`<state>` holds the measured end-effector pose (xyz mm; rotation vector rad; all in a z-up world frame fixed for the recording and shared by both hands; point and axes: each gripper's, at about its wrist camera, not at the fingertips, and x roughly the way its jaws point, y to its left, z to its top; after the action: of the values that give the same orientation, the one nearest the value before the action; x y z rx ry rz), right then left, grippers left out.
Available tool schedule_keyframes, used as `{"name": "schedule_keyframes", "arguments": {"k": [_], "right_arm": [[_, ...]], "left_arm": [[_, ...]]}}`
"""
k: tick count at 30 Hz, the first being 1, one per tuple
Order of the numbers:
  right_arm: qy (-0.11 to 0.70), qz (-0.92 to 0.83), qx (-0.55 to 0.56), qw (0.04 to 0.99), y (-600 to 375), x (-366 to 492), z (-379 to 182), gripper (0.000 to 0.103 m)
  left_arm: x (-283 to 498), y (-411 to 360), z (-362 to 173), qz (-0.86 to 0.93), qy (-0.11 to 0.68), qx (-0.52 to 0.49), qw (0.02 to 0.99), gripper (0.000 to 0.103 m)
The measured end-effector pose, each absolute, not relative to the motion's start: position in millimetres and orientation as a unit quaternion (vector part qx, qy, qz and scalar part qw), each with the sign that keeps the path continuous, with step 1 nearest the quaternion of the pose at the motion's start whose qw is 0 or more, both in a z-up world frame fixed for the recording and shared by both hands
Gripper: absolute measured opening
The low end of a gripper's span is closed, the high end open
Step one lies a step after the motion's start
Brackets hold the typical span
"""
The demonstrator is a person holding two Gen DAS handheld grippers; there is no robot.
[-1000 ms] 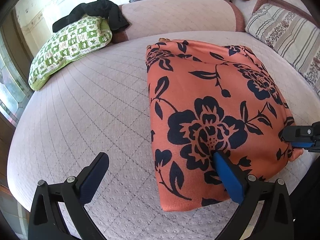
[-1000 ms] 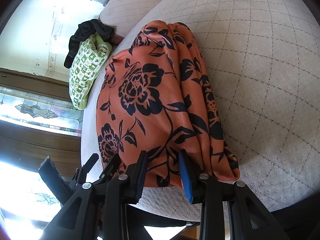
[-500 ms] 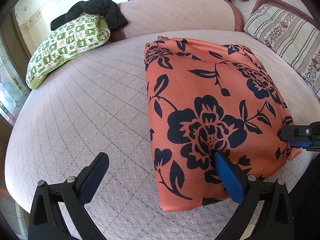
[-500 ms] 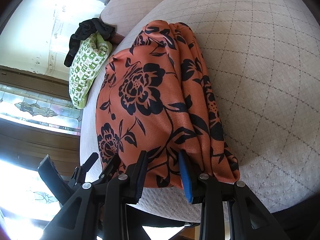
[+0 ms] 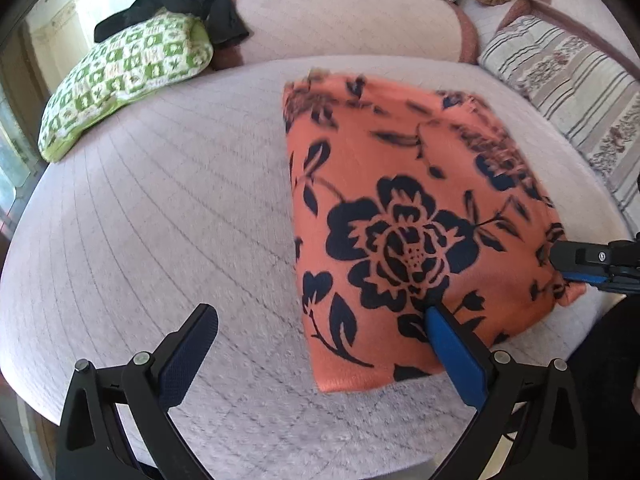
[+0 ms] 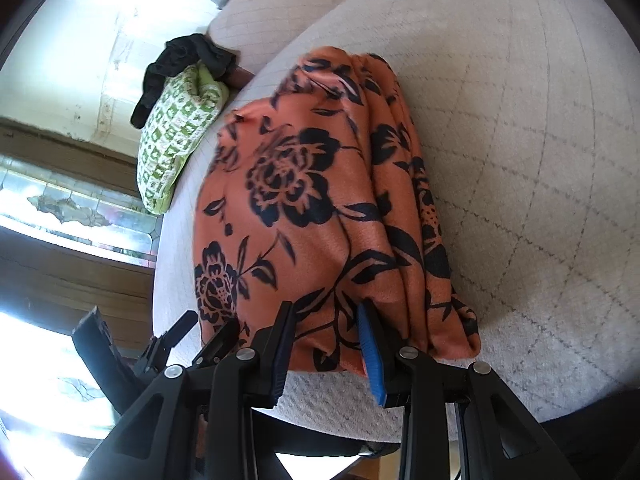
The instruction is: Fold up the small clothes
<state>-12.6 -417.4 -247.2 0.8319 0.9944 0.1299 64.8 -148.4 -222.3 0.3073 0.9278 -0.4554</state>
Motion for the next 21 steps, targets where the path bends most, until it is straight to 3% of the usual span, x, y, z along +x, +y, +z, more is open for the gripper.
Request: {"name": "schedule_keyframes", "arguments": {"k": [4, 8, 11, 14, 18, 21], "right_arm": [[0.415, 0.094, 0.397, 0.813, -420.8, -9.4, -217.6, 0.037], [0.41, 0.055, 0.363, 0.835, -425.5, 16.5, -198.8, 0.037], [0.412, 0.027, 0.356, 0.838, -435.2, 39.0, -210.2, 0.037], [0.46, 0.018, 0.39, 0.797, -446.2, 58.2, -258.0, 0.038], [0.443, 0.032, 0.395, 0.804, -452.2, 57.7, -244.7, 0.038], [0.433, 0.042, 0.414, 0.799, -458.4, 51.4, -242.8, 0.049]], "left_arm": [[70.6, -135.6, -185.0, -0.21, 0.396, 0.131, 0.884, 0.103], [100.2, -137.3, -180.8, -0.189, 0.435, 0.14, 0.869, 0.103], [107.8, -144.0, -196.6, -0.181, 0.453, 0.152, 0.859, 0.103], [106.1, -151.5, -214.2, -0.181, 0.456, 0.16, 0.857, 0.103], [105.9, -150.9, -212.0, -0.175, 0.456, 0.149, 0.86, 0.103], [103.9, -151.6, -205.4, -0.176, 0.447, 0.15, 0.864, 0.103]]}}
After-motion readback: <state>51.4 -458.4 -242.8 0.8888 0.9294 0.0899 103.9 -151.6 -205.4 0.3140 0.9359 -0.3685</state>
